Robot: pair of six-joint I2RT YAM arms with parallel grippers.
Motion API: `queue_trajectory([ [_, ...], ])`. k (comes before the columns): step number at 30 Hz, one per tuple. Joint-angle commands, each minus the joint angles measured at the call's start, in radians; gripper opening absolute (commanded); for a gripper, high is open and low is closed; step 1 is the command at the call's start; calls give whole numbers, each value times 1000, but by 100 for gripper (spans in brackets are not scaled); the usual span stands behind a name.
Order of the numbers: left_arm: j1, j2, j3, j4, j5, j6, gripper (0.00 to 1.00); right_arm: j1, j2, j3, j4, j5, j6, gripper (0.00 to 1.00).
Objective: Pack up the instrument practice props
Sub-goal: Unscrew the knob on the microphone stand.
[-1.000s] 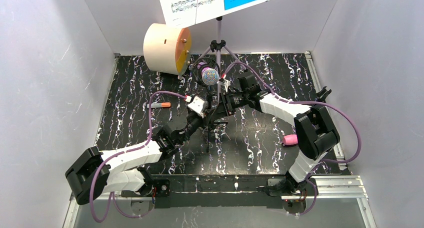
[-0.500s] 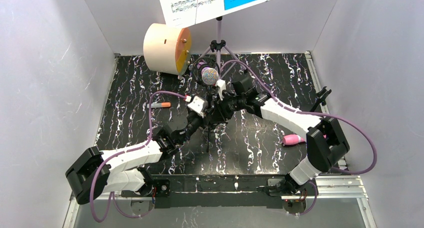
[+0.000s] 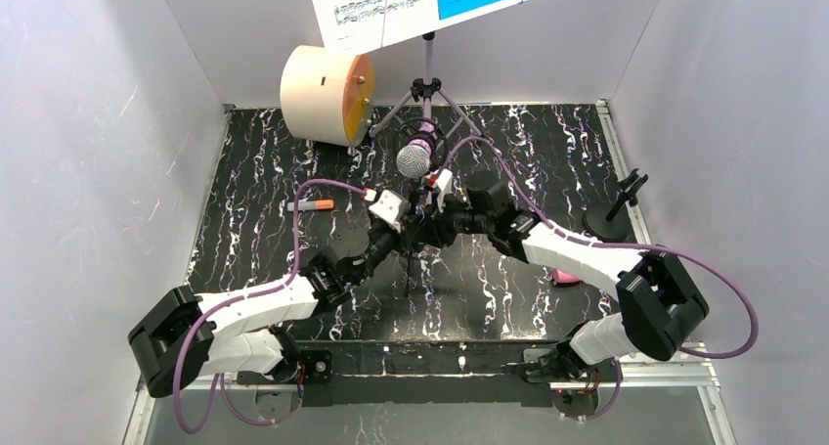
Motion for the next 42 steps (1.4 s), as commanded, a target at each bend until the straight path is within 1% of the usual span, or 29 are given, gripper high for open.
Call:
queue_trajectory([
  [1, 7, 30, -27, -161, -37, -92, 0, 39, 35, -165, 272, 325, -651, 1],
  [3, 7, 19, -31, -161, -40, -92, 0, 39, 30, -173, 311, 327, -666, 1],
  [8, 7, 4, -40, -156, -58, -95, 0, 33, 77, -73, 149, 219, -627, 1],
  [12, 6, 4, -43, -152, -78, -104, 0, 22, 118, -5, 76, 145, -594, 1],
  [13, 8, 2, -44, -153, -87, -108, 0, 17, 130, 20, 54, 127, -577, 5],
  [15, 9, 0, -47, -155, -108, -115, 0, 5, 153, 67, 17, 100, -529, 18],
  [16, 9, 0, -48, -153, -118, -117, 0, 0, 162, 85, 8, 88, -514, 30],
  [17, 10, -1, -50, -152, -125, -119, 0, -6, 168, 101, 1, 73, -481, 40],
  [18, 11, -2, -51, -153, -129, -120, 0, -13, 172, 106, 0, 52, -460, 45],
  [20, 12, -1, -54, -152, -133, -120, 0, -28, 168, 101, 15, 9, -417, 52],
  [22, 13, -2, -56, -148, -137, -121, 0, -43, 150, 72, 58, -36, -369, 57],
  [28, 14, 3, -55, -147, -142, -121, 0, -93, 87, -43, 249, -149, -162, 65],
  [30, 15, 5, -55, -148, -141, -121, 0, -105, 75, -79, 321, -175, -72, 71],
  [31, 15, 6, -55, -148, -141, -120, 0, -111, 74, -94, 355, -193, -30, 75],
  [32, 15, 7, -55, -148, -141, -120, 0, -116, 74, -103, 384, -205, 17, 82],
  [33, 15, 6, -55, -148, -141, -118, 0, -120, 77, -110, 413, -216, 73, 85],
  [36, 15, 5, -55, -148, -145, -117, 0, -136, 87, -127, 512, -215, 264, 88],
  [37, 14, 3, -55, -148, -147, -117, 0, -142, 89, -145, 560, -210, 356, 88],
  [42, 15, 2, -55, -150, -147, -117, 0, -151, 102, -257, 894, -152, 682, 83],
])
